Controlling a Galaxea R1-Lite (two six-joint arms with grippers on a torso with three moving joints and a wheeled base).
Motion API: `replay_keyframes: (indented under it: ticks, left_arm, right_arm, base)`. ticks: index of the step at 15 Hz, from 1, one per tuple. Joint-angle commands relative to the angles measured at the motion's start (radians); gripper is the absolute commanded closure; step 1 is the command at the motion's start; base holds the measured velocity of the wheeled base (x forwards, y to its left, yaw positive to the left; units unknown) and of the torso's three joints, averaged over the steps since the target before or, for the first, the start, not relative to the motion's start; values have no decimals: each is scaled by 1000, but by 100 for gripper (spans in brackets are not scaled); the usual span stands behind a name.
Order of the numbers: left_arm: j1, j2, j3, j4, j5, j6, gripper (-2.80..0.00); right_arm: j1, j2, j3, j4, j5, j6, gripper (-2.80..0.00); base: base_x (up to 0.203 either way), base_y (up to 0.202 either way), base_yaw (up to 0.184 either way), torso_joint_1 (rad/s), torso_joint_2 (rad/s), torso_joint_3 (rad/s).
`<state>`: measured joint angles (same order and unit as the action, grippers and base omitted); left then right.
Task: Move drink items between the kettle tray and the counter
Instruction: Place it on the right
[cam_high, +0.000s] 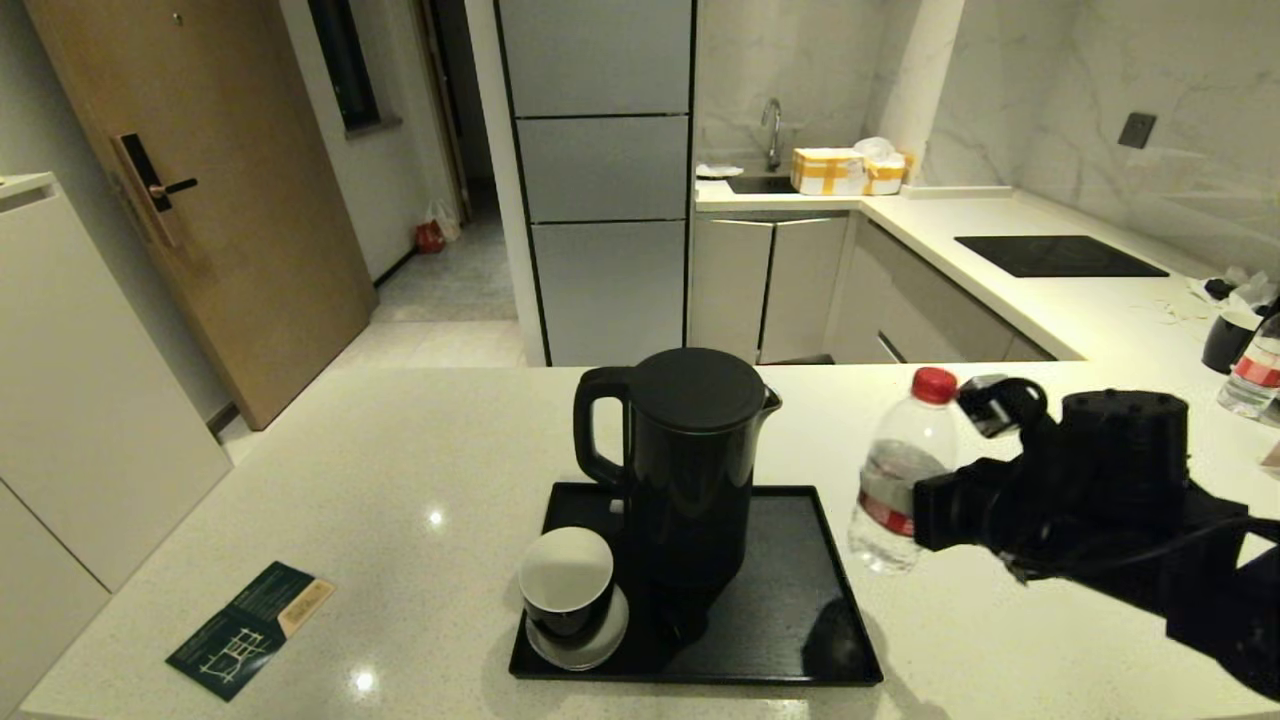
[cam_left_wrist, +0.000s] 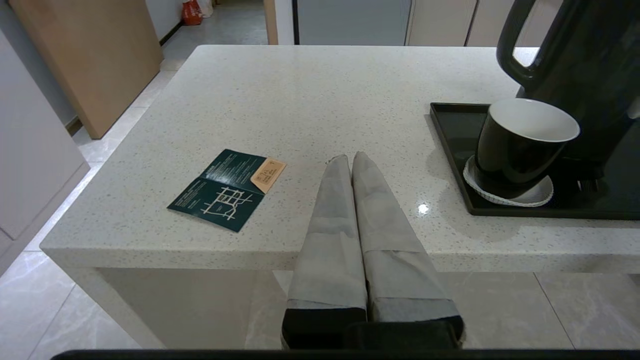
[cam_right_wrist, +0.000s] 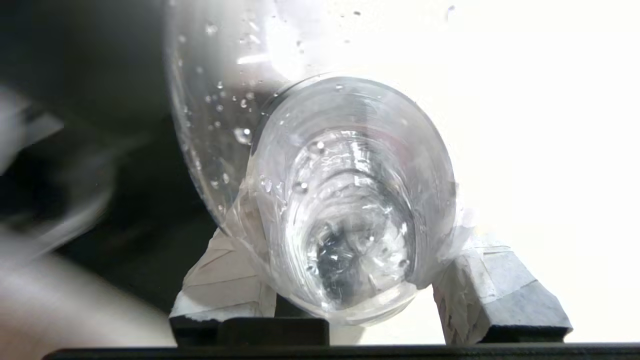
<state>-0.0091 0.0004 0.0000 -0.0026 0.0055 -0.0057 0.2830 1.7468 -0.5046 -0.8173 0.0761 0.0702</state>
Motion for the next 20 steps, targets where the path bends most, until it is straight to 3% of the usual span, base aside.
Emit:
replay_keyframes:
  ticks: [1,4,9,12,15,20]
  left_arm:
    - [0,-2,2,0,1,0,0]
    - [0,-2,2,0,1,0,0]
    - [0,-2,2,0,1,0,0]
    - [0,-2,2,0,1,0,0]
    - [0,-2,2,0,1,0,0]
    - [0,-2,2,0,1,0,0]
  right_arm:
    - [-155,-78,-54,88,-48,-4,0]
    - [-338,11,-72,42,-75,-17,0]
    - [-389,228,22,-433,-168,-12,0]
    - [-390,401,50,-626,-240,-20,0]
    - [-393,535,15,-677,-276,-25,0]
    - [-393,562,-26,-623,-288,-25,0]
  base:
    - [0,0,0,0,0,0]
    - [0,0,0,0,0,0]
    - [0,0,0,0,0,0]
    - [0,0,0,0,0,0]
    - [0,0,0,0,0,0]
    - [0,0,0,0,0,0]
